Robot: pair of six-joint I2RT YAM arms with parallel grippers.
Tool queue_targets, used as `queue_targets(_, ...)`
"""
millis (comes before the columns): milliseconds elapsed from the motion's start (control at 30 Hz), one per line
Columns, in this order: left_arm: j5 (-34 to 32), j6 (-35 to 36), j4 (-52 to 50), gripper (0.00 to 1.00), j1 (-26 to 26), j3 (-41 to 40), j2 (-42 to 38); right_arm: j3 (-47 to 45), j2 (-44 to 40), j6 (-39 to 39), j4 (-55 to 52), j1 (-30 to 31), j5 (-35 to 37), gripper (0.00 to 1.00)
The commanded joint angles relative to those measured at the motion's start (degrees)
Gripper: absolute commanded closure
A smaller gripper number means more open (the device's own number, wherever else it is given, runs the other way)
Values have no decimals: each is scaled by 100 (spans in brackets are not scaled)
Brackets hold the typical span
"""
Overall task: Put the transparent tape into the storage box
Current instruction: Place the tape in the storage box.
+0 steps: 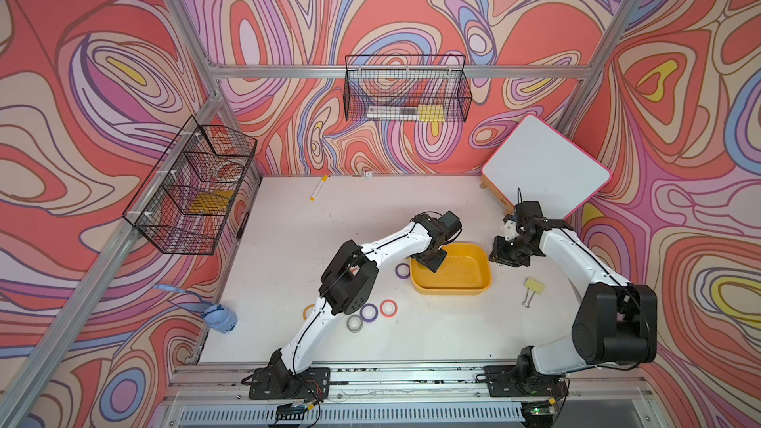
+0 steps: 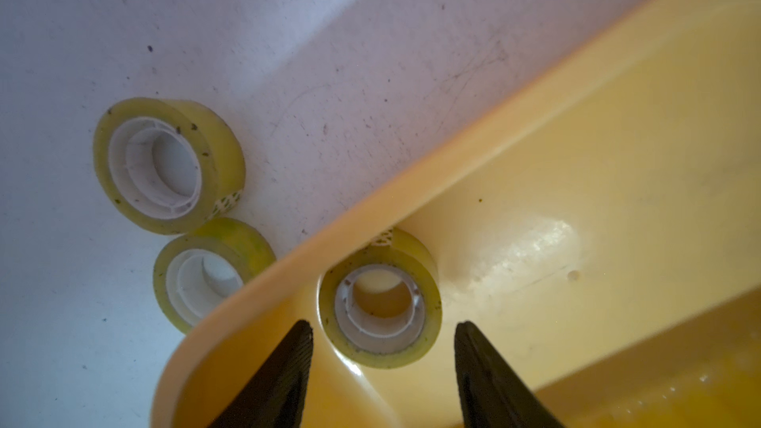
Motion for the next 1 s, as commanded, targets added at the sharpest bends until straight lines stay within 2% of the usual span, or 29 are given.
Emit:
queue_targets(0, -184, -93, 11, 35, -17, -78, -27, -17, -85, -23, -17, -9, -49, 73)
queue_targets(200, -424, -76, 269, 25, -6, -51, -588, -56, -72, -25, 26, -12, -84, 73)
queue_targets(367, -382, 9, -66, 18, -8, 441, -851, -52, -96, -25, 9, -9, -93, 72)
queue_targets(567, -436, 84, -302, 15, 0, 389, -1410, -26, -64, -42, 29, -9, -141, 73)
queue_targets(700, -450, -52, -167, 15, 201, -231, -2080, 51, -68, -43, 1, 1, -163, 73)
queue_targets(800, -422, -175, 102, 14, 435, -1037, -2727, 106, -169, -8, 0, 43, -173, 72)
queue_targets(900, -506, -350, 371, 14, 684, -1913, -3322, 213, -280, 27, -5, 270, -119, 70)
queue_targets(967, -297, -462, 440, 17, 935, -2380, -3591, 326, -289, 45, -31, 506, -39, 70)
